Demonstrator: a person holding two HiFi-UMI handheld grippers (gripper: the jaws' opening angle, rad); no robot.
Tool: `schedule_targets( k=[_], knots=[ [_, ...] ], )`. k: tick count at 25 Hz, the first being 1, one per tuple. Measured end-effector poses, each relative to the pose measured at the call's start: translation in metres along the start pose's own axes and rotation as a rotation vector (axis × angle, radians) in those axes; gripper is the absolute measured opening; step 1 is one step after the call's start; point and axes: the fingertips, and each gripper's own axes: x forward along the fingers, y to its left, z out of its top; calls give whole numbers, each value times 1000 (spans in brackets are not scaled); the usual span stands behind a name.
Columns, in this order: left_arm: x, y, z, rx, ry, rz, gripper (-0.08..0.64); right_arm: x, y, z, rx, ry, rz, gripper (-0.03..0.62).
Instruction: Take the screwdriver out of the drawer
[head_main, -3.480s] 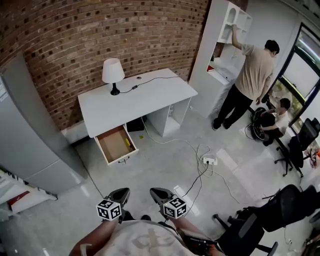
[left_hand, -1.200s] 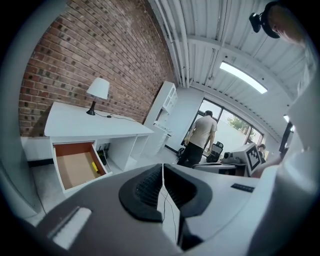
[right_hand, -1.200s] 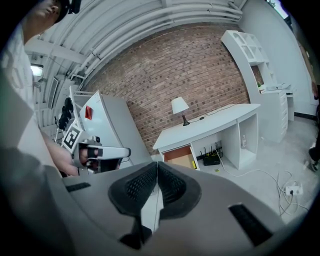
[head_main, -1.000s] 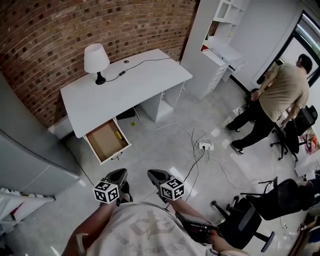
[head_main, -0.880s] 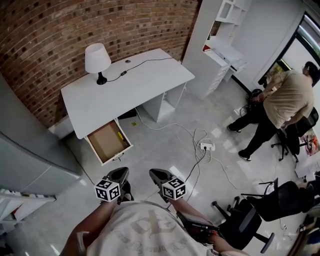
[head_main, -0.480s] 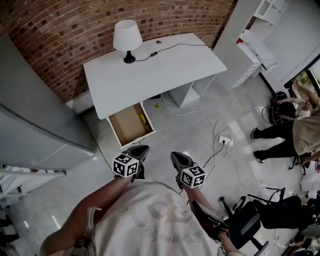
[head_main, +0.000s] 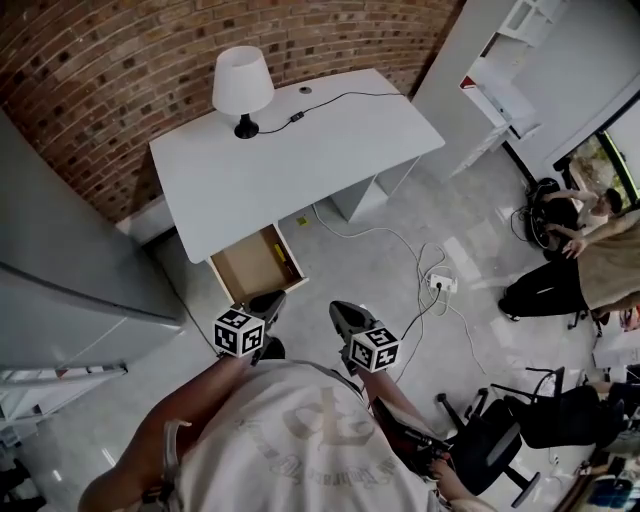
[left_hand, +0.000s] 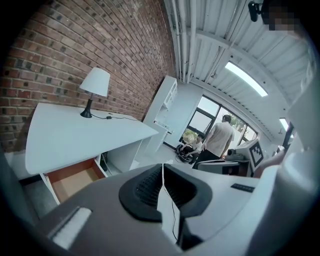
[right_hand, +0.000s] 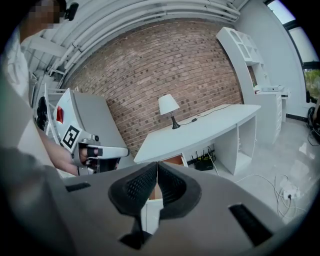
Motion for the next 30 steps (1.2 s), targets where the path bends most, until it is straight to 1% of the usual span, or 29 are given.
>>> schedule_targets(
  k=[5, 14, 18, 25, 27, 30],
  knots=[
    [-5, 30, 13, -2, -14, 0, 14, 27, 4, 10, -10, 6, -22, 8],
    [-13, 56, 21, -8, -33, -6, 14, 57, 6, 20, -43, 48, -40, 8],
    [-29, 78, 20, -39, -58, 48, 14, 80, 18, 15, -70, 89, 0, 8],
    [-27, 80, 12, -82, -68, 112, 14, 93, 11, 10, -112, 147, 61, 8],
    [-22, 82, 13, -94, -71, 126, 14, 97, 2, 13, -122, 152, 65, 8],
    [-13, 90, 20, -105, -78, 140, 14, 109, -16, 22, -137, 161, 49, 8]
  ],
)
